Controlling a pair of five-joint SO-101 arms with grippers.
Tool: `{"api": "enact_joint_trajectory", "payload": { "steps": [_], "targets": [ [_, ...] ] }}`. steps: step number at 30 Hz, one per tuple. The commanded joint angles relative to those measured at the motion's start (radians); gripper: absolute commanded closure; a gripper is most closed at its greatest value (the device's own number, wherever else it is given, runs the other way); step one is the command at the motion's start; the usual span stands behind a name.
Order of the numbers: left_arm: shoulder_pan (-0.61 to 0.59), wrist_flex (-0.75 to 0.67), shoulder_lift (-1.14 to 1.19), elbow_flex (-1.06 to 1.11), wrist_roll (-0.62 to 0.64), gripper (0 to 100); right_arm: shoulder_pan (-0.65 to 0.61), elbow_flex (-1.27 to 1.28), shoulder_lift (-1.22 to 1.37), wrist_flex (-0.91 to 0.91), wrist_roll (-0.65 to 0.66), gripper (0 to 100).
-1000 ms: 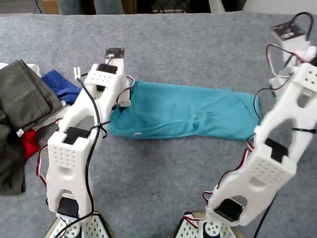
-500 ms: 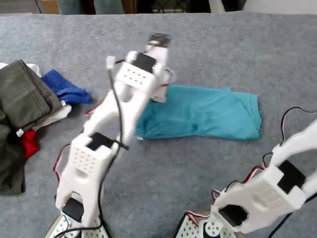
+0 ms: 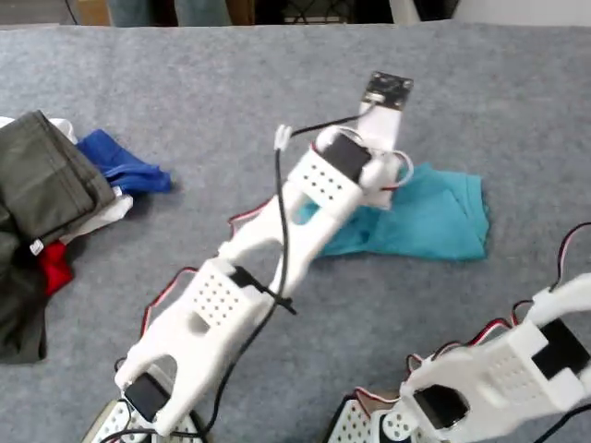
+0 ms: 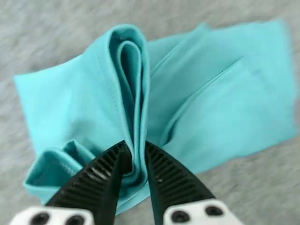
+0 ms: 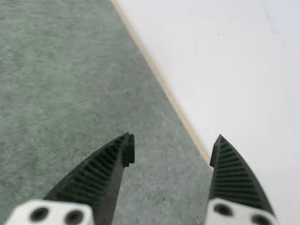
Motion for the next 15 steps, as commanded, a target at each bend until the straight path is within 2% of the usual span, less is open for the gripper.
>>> {"api": "enact_joint_trajectory", "payload": {
  "steps": [1,4,10,15],
  "targets": [
    [0.048,-0.06,0.015,-0.127,0.026,97,0.032,-0.044,-0.042,-0.02,-0.006,72.7],
    [0.093,-0.13,0.049,-0.143,0.02,97,0.051,-0.041,-0.042,-0.044,-0.009,72.7],
    [0.145,-0.368,0.109,-0.096,0.017,97,0.094,-0.041,-0.042,-0.054,-0.014,72.7],
    [0.197,-0.48,0.121,-0.094,-0.051,96,0.086,-0.041,-0.042,-0.054,-0.014,72.7]
  ]
}}
